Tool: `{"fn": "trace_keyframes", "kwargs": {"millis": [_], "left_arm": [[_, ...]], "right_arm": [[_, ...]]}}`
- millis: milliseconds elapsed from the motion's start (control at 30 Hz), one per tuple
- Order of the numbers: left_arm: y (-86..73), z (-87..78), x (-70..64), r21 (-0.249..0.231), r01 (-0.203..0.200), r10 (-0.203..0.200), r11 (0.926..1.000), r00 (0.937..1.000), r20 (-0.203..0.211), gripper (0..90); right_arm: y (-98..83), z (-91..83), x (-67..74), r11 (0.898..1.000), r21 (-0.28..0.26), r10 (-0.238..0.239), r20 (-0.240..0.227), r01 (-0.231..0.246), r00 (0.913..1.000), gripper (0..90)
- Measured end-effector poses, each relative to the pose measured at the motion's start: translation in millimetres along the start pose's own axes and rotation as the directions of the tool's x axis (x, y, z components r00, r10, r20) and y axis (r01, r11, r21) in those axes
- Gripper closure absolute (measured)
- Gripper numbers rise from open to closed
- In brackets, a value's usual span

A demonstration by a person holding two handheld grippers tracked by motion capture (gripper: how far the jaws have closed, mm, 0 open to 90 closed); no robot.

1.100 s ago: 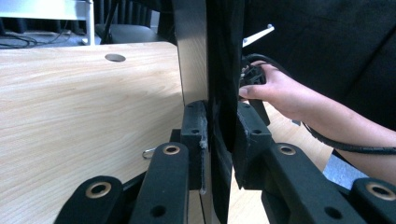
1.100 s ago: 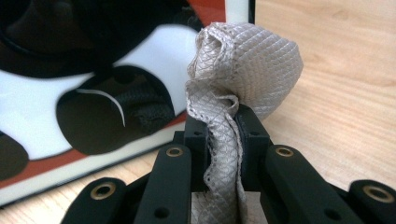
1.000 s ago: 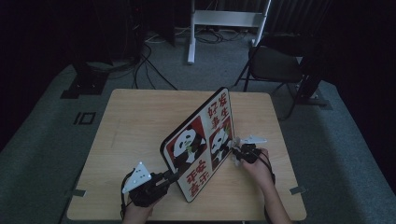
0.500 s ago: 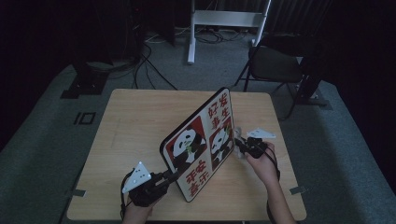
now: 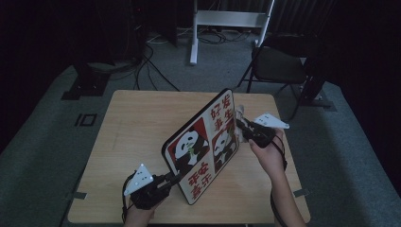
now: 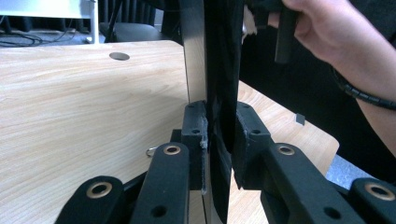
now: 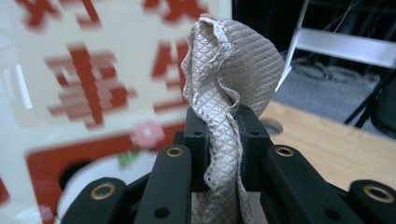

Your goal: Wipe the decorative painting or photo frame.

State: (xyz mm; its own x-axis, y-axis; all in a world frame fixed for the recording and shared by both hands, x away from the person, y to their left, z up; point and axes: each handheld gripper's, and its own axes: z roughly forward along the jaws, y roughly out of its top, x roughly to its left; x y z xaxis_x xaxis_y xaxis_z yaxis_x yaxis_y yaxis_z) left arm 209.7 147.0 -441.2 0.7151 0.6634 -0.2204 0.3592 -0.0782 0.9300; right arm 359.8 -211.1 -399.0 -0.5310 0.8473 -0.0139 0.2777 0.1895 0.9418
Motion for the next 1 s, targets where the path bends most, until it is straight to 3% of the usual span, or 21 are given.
{"fn": "trace_keyframes", "kwargs": {"millis": [300, 533, 767, 1000], "left_arm": [[-0.3, 0.0, 0.1, -0.002, 0.0, 0.0, 1.0, 1.0, -0.001, 77.9], [-0.5, -0.1, -1.0, -0.003, 0.001, -0.001, 1.0, 0.9999, -0.013, 78.1], [0.8, 0.1, -0.7, 0.004, -0.005, 0.005, 1.0, 0.9999, -0.015, 78.1], [1.2, 0.4, 2.4, 0.005, -0.005, 0.005, 1.0, 0.9998, 0.019, 77.7]], "right_arm": [[37.1, -5.9, 17.0, 0.995, -0.092, -0.05, -0.037, 0.046, 0.9981, 77.7], [61.6, -5.1, 33.0, 0.988, -0.13, -0.092, -0.055, 0.085, 0.9942, 77.6], [72.9, 0.7, 41.2, 0.987, -0.127, -0.106, -0.075, 0.096, 0.9915, 77.6], [72.1, 8.2, 43.4, 0.988, -0.098, -0.127, -0.08, 0.119, 0.9887, 77.4]]}}
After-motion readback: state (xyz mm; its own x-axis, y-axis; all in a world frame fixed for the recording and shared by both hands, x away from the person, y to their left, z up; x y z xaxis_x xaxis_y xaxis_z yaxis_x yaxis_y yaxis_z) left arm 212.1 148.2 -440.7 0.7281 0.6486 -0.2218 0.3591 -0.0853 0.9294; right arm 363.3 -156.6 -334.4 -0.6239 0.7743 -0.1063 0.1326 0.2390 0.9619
